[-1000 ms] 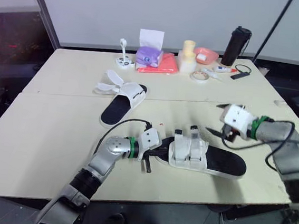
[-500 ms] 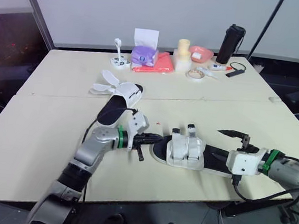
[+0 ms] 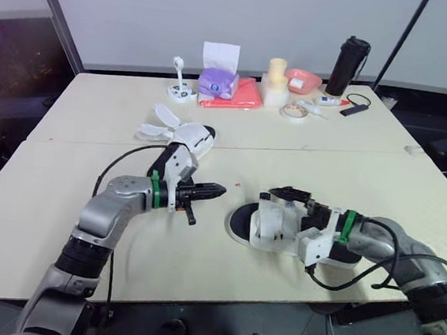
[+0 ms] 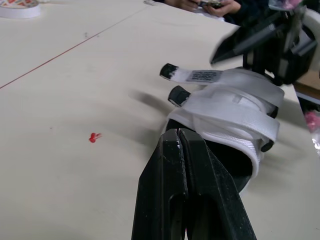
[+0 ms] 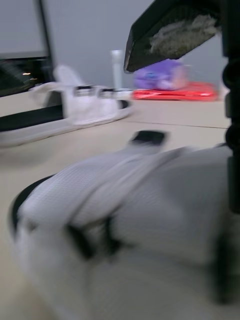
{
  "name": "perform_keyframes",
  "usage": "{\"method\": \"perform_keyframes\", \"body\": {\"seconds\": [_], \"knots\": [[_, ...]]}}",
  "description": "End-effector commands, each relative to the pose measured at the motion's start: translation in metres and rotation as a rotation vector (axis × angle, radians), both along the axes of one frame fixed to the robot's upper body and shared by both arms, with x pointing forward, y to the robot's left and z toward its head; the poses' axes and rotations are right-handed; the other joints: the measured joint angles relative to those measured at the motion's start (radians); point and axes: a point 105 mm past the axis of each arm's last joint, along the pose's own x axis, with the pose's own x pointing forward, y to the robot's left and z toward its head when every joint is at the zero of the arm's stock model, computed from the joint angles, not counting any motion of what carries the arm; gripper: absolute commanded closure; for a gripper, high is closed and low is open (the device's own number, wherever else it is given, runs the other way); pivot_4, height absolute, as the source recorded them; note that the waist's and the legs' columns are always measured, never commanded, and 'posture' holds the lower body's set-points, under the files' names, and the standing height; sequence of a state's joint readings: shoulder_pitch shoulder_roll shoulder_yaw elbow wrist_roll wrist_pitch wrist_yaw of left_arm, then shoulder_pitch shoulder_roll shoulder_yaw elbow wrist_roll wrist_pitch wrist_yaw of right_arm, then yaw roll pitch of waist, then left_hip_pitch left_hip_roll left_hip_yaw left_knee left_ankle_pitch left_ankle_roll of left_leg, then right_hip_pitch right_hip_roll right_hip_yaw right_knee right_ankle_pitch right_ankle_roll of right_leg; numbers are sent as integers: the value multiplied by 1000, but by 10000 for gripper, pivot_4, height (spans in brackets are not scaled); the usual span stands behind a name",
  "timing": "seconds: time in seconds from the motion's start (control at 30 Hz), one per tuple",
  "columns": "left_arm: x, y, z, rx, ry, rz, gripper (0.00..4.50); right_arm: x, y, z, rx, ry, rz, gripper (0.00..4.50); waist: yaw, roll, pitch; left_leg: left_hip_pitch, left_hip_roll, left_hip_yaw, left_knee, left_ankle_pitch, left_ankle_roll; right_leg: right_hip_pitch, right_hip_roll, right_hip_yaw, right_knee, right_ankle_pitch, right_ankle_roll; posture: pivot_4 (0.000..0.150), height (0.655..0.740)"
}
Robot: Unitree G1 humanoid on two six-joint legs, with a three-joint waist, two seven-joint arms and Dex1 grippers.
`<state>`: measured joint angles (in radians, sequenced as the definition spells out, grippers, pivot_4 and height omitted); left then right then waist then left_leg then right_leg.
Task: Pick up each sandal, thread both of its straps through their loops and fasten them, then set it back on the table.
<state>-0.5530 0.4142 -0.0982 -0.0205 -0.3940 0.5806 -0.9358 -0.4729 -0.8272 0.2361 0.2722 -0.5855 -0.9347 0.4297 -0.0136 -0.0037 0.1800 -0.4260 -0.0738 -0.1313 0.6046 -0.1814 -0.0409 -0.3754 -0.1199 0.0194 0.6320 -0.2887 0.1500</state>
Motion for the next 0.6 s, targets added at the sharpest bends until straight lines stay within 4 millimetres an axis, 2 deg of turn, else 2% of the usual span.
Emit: {"method": "perform_keyframes", "body": {"seconds": [0.03, 0.17, 0.2, 0.27, 0.37, 0.5, 0.6], "knots": [[0, 4, 14, -19, -58, 19, 45000, -2, 10, 7, 2, -52, 85, 18434, -1, 0, 0, 0, 0, 0, 0, 0, 0, 0, 0, 0, 0, 0, 0, 1500, 7400], [0, 7, 13, -17, -62, 33, 45000, 0, 9, 8, -4, -72, 99, 37391, -1, 0, 0, 0, 0, 0, 0, 0, 0, 0, 0, 0, 0, 0, 0, 1500, 7400], [0, 7, 13, -17, -64, 40, 45000, 2, 9, 9, -5, -83, 93, 40697, -1, 0, 0, 0, 0, 0, 0, 0, 0, -1, 0, 0, 0, 0, 0, 1500, 7400], [2, 9, 13, -18, -69, 54, 45000, 9, 4, 16, 8, -108, 47, 42901, -1, 0, 0, 0, 0, 0, 0, 0, -1, -1, 0, 1, 0, 0, 0, 1500, 7400], [3, 10, 14, -24, -73, 70, 45000, 31, -6, 36, 81, -152, -106, 42939, -1, 0, 0, 0, 0, 0, 0, 1, -1, -1, 0, 1, 1, 0, -1, 1500, 7400], [6, 11, 16, -39, -85, 101, 45000, 78, -36, 71, 159, -218, -451, 42939, -3, 1, 0, 0, 0, 0, 0, 1, -2, -2, 1, 2, 3, 1, -1, 1500, 7400], [9, 10, 19, -53, -96, 122, 45000, 105, -58, 89, 232, -216, -687, 42939, -2, 1, 1, 0, 0, 0, 0, 1, -2, -3, 1, 2, 3, 1, -1, 1500, 7400]]}}
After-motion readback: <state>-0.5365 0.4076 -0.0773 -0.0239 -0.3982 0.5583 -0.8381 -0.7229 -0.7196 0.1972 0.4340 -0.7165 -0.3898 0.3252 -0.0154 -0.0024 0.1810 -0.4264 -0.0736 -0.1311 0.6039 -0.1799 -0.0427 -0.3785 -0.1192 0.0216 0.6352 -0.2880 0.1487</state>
